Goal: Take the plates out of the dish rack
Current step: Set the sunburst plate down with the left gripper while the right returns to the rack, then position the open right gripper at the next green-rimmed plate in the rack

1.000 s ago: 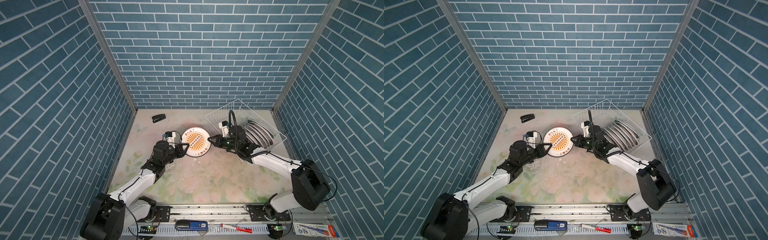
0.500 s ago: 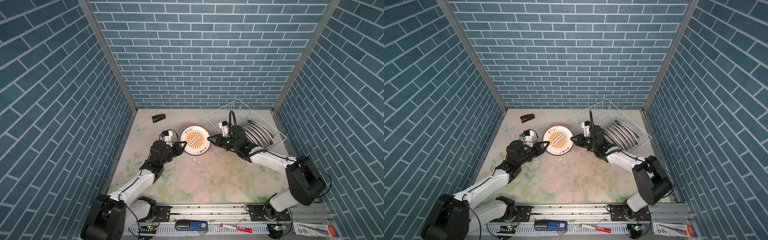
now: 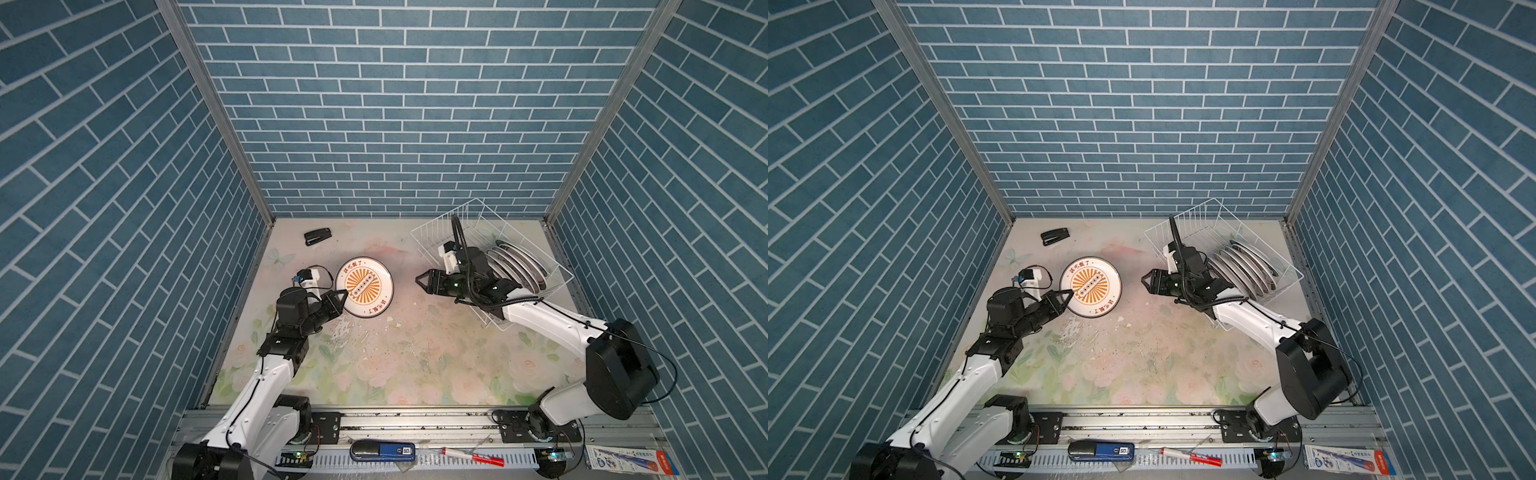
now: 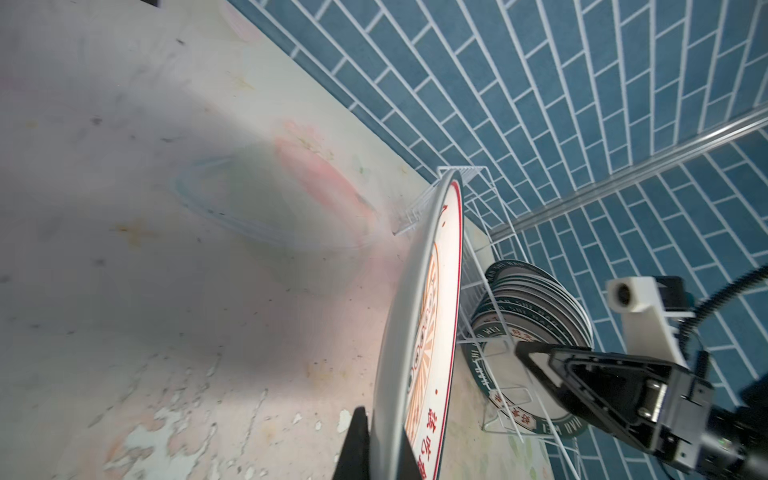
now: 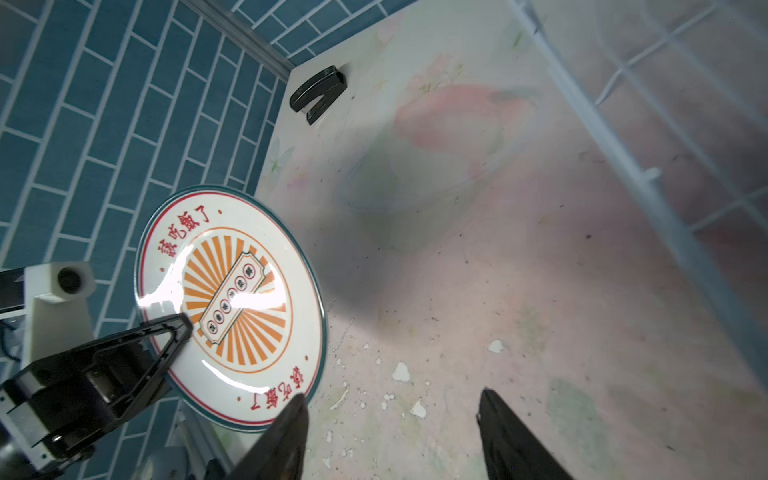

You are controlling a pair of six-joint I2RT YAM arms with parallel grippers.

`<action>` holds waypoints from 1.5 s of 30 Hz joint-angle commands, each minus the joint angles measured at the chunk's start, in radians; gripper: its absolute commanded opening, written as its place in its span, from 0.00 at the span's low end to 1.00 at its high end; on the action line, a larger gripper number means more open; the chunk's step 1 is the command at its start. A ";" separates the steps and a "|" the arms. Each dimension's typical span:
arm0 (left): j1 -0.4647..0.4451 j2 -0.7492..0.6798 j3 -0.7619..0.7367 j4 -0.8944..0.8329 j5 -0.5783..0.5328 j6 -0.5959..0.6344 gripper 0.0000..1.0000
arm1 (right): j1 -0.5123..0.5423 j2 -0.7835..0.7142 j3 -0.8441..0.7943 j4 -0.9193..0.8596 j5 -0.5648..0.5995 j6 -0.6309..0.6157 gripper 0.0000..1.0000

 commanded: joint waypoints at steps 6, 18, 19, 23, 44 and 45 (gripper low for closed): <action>0.157 0.094 0.064 -0.168 -0.085 0.114 0.00 | 0.123 -0.153 0.168 -0.428 0.462 -0.293 0.67; 0.321 0.456 0.084 0.090 0.047 0.086 0.00 | 0.132 -0.415 -0.067 -0.417 0.822 -0.362 0.66; 0.321 0.459 0.084 0.096 0.046 0.082 0.00 | 0.132 -0.432 -0.082 -0.417 0.827 -0.362 0.66; 0.320 0.478 0.099 0.072 0.041 0.089 0.00 | 0.132 -0.476 -0.126 -0.412 0.863 -0.368 0.66; 0.337 0.635 0.127 0.030 0.035 0.103 0.22 | 0.089 -0.552 -0.240 -0.339 0.786 -0.393 0.66; 0.337 0.636 0.128 0.029 0.038 0.104 0.23 | 0.081 -0.558 -0.249 -0.333 0.778 -0.392 0.66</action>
